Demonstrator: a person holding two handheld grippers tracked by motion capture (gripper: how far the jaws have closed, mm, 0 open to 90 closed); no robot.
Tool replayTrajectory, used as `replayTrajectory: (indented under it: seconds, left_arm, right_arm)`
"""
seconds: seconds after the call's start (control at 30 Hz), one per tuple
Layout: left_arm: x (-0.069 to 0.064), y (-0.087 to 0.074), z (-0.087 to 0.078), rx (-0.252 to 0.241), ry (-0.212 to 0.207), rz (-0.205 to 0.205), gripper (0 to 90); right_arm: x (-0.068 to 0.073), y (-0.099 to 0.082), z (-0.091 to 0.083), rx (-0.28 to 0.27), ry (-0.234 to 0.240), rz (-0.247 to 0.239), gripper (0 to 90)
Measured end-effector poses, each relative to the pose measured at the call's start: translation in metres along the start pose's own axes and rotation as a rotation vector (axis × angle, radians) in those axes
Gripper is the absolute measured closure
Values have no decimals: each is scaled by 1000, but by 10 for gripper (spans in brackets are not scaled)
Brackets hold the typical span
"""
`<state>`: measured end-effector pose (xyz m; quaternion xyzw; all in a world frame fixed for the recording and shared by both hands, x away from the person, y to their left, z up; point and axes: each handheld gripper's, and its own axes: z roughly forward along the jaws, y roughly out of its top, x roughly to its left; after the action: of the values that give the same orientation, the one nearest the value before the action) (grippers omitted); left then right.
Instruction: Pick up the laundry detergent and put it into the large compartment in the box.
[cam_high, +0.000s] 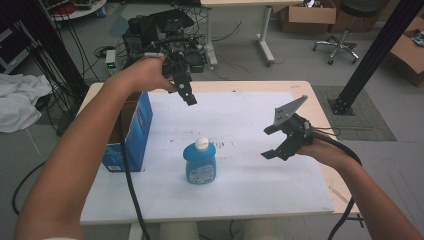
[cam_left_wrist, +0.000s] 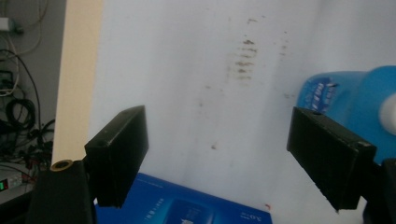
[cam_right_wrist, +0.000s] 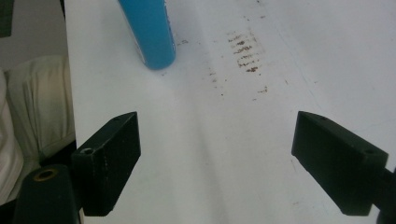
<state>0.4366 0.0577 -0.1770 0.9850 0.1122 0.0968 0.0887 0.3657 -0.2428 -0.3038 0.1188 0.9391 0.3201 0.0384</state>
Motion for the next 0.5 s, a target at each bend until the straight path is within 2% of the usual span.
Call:
replayTrajectory:
  seconds: [0.17,0.3,0.33,0.5]
  left_arm:
    - [-14,1,-9,-1,-11,4,213]
    - [-28,1,-13,-23,-57,22,203]
    - [-31,2,-13,-15,-67,29,200]
    - [-48,3,-13,-14,-89,51,181]
  right_arm:
    - [0,-2,2,-6,2,3,155]
    - [1,-2,5,-10,7,3,155]
    - [1,-2,5,-10,8,1,155]
    - [0,-4,7,-19,12,9,156]
